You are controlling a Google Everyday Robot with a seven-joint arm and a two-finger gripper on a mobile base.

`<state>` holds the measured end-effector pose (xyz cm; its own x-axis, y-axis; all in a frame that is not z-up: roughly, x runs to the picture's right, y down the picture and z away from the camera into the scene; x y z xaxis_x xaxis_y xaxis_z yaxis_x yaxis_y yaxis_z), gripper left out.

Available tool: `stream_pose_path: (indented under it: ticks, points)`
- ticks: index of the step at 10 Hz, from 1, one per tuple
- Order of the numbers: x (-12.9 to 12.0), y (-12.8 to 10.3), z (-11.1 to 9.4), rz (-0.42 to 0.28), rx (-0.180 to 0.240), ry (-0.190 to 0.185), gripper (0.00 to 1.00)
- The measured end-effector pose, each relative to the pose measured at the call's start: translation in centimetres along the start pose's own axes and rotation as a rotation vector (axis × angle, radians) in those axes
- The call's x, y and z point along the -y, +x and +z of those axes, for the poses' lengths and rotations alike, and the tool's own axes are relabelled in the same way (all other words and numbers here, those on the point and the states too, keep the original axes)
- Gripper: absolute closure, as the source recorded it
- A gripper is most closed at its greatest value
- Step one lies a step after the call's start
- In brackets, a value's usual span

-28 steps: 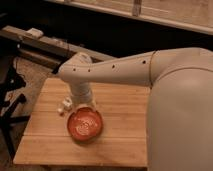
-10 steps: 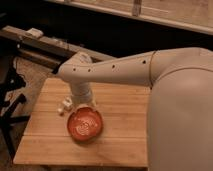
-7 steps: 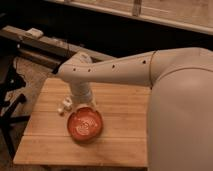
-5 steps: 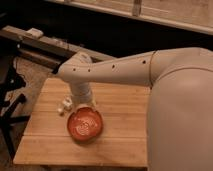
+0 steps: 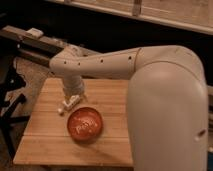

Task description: Place the bottle in the ceramic bowl

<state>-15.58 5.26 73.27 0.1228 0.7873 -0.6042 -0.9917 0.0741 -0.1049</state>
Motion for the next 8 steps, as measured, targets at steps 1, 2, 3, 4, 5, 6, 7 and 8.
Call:
stream_pose_path:
  ticks: [1,2,3,4,5,6,7,8]
  points:
    - [-1.2,-1.6,0.0,-0.017,0.009,-0.004,0.35]
    - [-2.2,-3.7,0.2,-0.033,0.015,-0.005,0.35]
    - [-2.6,-5.4,0.5,-0.044,0.019,-0.004,0.35]
    - [-3.0,-6.8,0.8,-0.049,0.021,-0.007,0.35]
    - [-3.3,-8.1,1.3,-0.051,0.016,-0.008,0.35]
    - [-3.4,-9.2,2.2,-0.048,0.008,-0.005,0.35]
    - [-3.4,-9.9,3.2,-0.046,-0.004,-0.001,0.35]
    - [-3.6,-10.4,4.3,-0.045,-0.019,0.005,0.35]
